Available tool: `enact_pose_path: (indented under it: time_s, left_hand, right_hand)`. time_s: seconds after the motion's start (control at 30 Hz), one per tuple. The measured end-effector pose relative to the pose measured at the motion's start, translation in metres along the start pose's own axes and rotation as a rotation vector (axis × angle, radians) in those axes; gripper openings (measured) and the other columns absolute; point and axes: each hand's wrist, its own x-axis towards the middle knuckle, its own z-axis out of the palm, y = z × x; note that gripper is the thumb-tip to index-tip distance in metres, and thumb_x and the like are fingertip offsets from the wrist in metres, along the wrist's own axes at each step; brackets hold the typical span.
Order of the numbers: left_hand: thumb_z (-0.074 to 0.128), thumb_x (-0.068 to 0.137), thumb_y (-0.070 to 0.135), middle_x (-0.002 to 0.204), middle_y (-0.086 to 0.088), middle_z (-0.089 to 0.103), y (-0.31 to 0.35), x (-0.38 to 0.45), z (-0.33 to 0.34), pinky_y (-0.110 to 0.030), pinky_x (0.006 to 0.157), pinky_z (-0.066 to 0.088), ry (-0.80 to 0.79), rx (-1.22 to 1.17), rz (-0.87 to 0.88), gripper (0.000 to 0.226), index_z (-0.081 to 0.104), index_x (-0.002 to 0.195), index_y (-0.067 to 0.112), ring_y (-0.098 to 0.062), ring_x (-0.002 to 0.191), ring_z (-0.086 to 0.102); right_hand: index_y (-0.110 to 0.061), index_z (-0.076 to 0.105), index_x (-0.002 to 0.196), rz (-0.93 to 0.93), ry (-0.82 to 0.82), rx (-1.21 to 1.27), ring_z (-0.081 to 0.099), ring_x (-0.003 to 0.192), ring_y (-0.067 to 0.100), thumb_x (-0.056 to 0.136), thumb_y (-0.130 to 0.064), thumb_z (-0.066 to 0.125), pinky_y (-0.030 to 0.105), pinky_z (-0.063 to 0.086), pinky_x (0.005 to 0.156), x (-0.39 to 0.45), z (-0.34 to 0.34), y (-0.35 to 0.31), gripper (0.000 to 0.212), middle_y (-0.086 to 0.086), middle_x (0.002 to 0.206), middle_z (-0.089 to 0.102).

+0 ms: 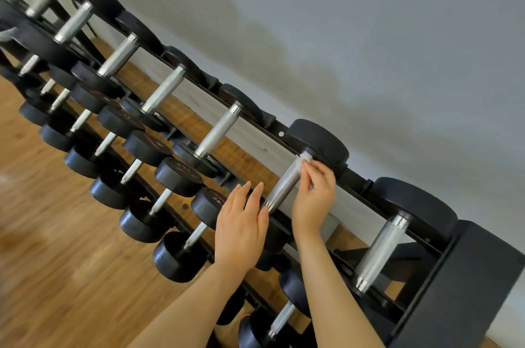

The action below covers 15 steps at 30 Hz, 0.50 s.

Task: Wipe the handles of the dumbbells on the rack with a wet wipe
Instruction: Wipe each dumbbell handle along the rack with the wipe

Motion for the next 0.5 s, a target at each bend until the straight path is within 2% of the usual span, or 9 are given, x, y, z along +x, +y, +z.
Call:
enact_pose_path:
  time_s: [0.2, 0.4, 0.5]
  left_hand:
    - [0.025, 0.101, 0.043, 0.150, -0.003, 0.044, -0.005, 0.001, 0.006, -0.046, 0.116, 0.032, 0.045, -0.001, 0.025, 0.054, 0.041, 0.148, 0.022, -0.024, 0.143, 0.034]
    - [0.019, 0.099, 0.047, 0.148, -0.002, 0.047, -0.005, 0.002, 0.006, -0.047, 0.114, 0.035, 0.064, 0.005, 0.031, 0.059, 0.044, 0.146, 0.023, -0.023, 0.141, 0.038]
    - [0.022, 0.099, 0.046, 0.145, -0.003, 0.050, -0.005, 0.001, 0.006, -0.048, 0.112, 0.037, 0.074, -0.008, 0.038, 0.057, 0.047, 0.144, 0.021, -0.024, 0.139, 0.040]
  right_hand:
    - [-0.003, 0.070, 0.110, -0.027, -0.009, -0.009, 0.063, 0.101, 0.014, 0.091, -0.007, 0.061, 0.010, 0.049, 0.082, -0.014, 0.000, 0.010, 0.022, 0.012, 0.110, 0.063]
    - [-0.003, 0.070, 0.109, 0.021, 0.054, 0.013, 0.062, 0.095, 0.005, 0.090, -0.001, 0.061, 0.010, 0.049, 0.083, 0.002, 0.002, 0.007, 0.021, 0.009, 0.109, 0.064]
    - [-0.004, 0.070, 0.111, 0.013, 0.049, 0.016, 0.063, 0.100, 0.009, 0.092, -0.005, 0.060, 0.013, 0.051, 0.083, -0.005, 0.004, 0.008, 0.022, 0.009, 0.114, 0.063]
